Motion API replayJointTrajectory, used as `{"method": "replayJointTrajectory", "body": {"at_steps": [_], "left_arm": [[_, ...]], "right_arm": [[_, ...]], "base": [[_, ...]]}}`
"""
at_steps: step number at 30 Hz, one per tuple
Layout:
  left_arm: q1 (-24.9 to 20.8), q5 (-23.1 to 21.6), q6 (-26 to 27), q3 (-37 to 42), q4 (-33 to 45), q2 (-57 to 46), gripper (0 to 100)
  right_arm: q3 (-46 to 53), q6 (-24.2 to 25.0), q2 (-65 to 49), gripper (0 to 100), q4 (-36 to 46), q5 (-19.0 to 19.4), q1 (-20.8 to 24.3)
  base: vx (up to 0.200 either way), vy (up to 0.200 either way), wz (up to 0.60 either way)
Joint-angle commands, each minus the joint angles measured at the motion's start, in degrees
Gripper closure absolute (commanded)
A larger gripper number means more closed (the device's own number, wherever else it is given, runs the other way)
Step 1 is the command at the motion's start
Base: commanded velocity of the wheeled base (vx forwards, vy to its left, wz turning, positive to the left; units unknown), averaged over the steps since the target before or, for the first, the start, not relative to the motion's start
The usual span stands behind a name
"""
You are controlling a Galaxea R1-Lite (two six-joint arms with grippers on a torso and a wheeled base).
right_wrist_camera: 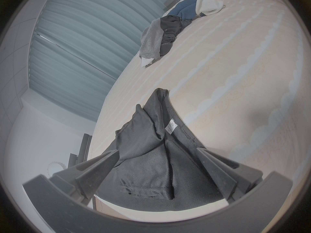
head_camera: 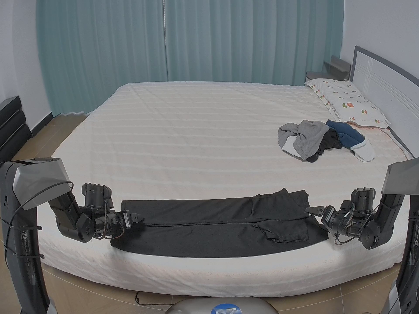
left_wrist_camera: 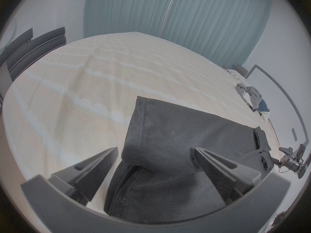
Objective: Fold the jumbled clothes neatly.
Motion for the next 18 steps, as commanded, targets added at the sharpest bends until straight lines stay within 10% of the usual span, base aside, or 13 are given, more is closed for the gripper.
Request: {"method": "replayJointTrajectory", "body": {"at_steps": [1, 18], "left_arm": [[-0.6, -0.04, -0.1, 0.19, 0.0, -0.18, 100], [-0.78, 0.84, -0.8, 1.15, -2.2, -1.06, 100]], "right_arm": [[-0.02, 0.0, 0.0, 0, -0.02, -0.06, 0.0], [0.07, 0.0, -0.36, 0, -0.02, 0.03, -0.09]], "base": [[0.0, 0.0, 0.0], [0.0, 0.0, 0.0]]}}
